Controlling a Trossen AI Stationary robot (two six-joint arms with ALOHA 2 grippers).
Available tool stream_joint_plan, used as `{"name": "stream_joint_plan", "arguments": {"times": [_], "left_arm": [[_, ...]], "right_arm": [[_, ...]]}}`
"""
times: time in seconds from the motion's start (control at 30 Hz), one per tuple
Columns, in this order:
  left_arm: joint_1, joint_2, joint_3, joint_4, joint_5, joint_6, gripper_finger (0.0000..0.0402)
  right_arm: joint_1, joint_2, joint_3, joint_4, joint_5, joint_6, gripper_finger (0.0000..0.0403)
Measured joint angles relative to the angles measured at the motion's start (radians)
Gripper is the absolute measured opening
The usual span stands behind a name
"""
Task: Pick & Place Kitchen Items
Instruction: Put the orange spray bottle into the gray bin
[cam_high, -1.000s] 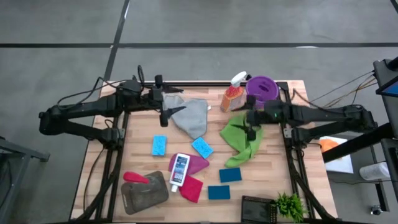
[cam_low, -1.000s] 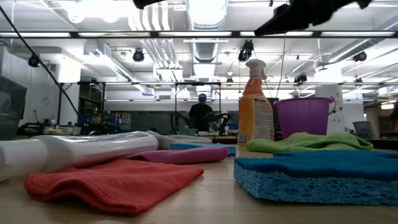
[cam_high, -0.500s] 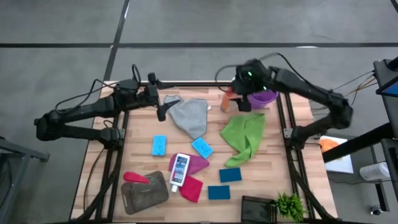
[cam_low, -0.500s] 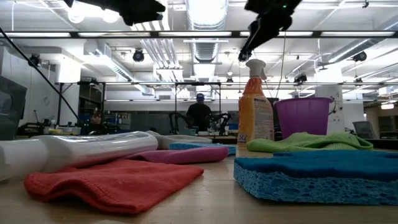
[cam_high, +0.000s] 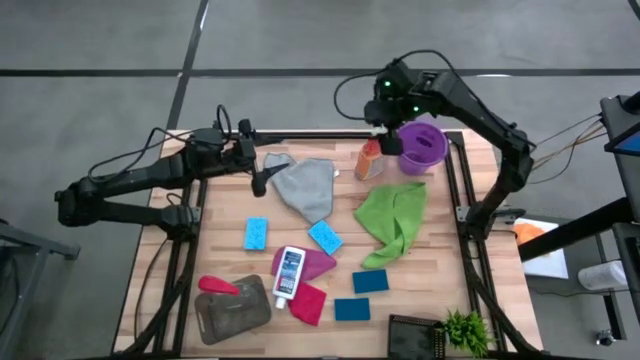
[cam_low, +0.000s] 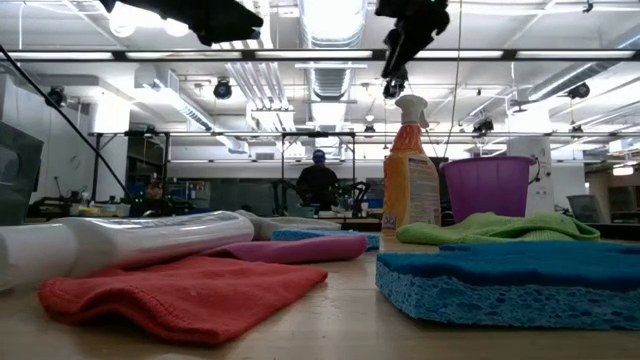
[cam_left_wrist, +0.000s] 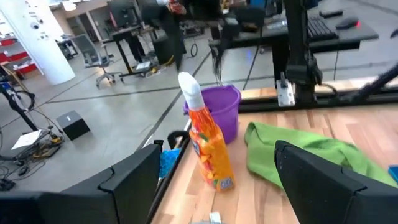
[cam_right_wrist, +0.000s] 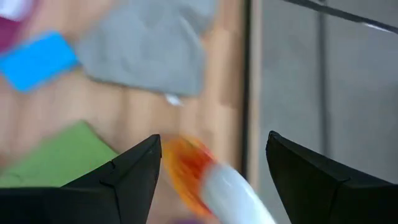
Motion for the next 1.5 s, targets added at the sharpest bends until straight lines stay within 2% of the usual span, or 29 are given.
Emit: {"name": "stream_joint_plan", "arguments": {"times": [0.07, 0.13, 0.3, 1.07, 1.2, 1.4, 1.5], "left_arm": [[0.001, -0.002, 0.0, -0.007, 0.002, 0.002, 0.0312], [0.001, -0.008, 0.0, -0.019, 0.002, 0.013, 0.0312], [0.002, -0.015, 0.0, -0.018, -0.001, 0.02, 0.0312], [0.001, -0.023, 0.0, -0.061, 0.0, 0.027, 0.0312], [0.002, -0.023, 0.0, -0.067, 0.0, 0.027, 0.0312], [0.001, -0.023, 0.0, -0.067, 0.0, 0.027, 0.0312], [0.001, -0.029, 0.0, -0.066, 0.001, 0.027, 0.0312]], "right_arm": [[-0.013, -0.011, -0.01, -0.018, 0.09, -0.02, 0.0283], [-0.025, -0.017, -0.012, -0.016, 0.125, -0.033, 0.0283], [-0.059, -0.035, -0.008, -0.044, 0.134, -0.038, 0.0283], [-0.09, 0.119, -0.012, -0.1, 0.148, -0.061, 0.0279], [-0.09, 0.127, -0.012, -0.112, 0.148, -0.059, 0.0244], [-0.09, 0.125, -0.01, -0.162, 0.127, -0.02, 0.0127], [-0.09, 0.12, -0.009, -0.164, 0.097, -0.006, 0.0119]]}}
